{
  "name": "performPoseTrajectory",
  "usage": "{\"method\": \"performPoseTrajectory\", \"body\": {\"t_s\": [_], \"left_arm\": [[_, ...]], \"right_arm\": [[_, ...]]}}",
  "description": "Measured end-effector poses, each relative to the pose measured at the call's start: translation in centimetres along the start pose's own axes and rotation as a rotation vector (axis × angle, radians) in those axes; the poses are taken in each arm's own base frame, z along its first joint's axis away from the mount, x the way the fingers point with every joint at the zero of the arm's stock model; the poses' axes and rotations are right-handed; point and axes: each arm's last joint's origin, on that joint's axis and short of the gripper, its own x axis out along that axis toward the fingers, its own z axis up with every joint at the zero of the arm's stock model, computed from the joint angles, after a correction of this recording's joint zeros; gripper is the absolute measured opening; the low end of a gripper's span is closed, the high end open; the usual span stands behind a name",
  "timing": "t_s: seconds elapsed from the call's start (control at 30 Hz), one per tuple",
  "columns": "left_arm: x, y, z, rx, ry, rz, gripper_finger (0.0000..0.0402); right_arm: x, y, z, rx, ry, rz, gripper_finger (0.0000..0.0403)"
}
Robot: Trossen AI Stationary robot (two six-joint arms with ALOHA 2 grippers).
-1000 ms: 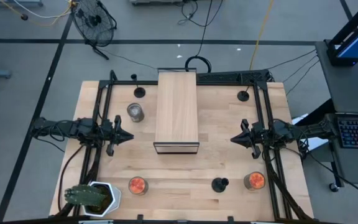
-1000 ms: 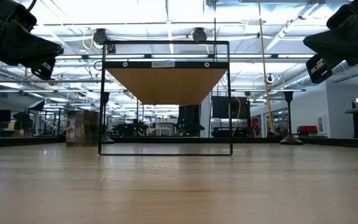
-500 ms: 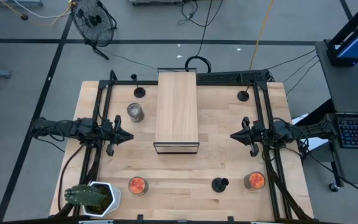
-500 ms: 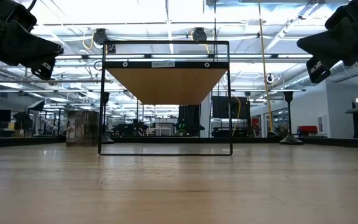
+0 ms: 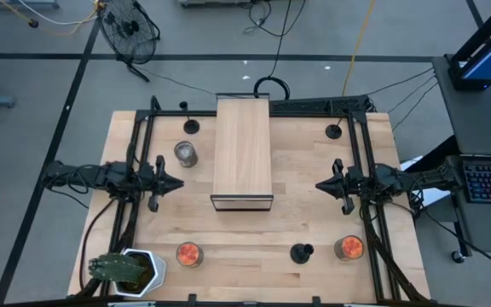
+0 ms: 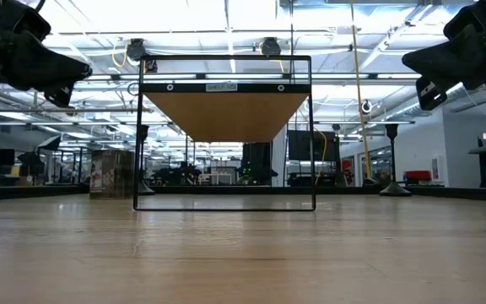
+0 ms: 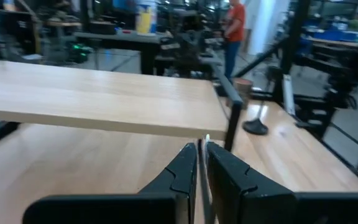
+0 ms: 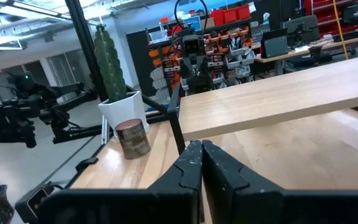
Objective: Pick & Place candle stick holders
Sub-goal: Put the brown scented candle on the shelf
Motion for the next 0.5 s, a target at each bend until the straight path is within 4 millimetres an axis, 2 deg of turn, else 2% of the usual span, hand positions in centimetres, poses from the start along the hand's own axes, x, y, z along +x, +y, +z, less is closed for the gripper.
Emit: {"method": "performPoseTrajectory", "body": {"t_s": [0.23,0.37,0.5], "left_arm": [[-0.1,-0.1,1.5,-0.145,-0.156,-0.005,0.004],[-0.4,0.0,2.8,-0.203,-0.302,0.024,0.004],[-1.1,0.3,4.5,-0.398,-0.511,0.099,0.004]], "right_arm": [[0.0,0.0,0.0,-0.001,0.0,0.0,0.0004],[0.0,0.0,0.0,-0.001,-0.001,-0.003,0.0004],[0.0,-0.1,0.1,0.0,-0.012,-0.032,0.0004]]}}
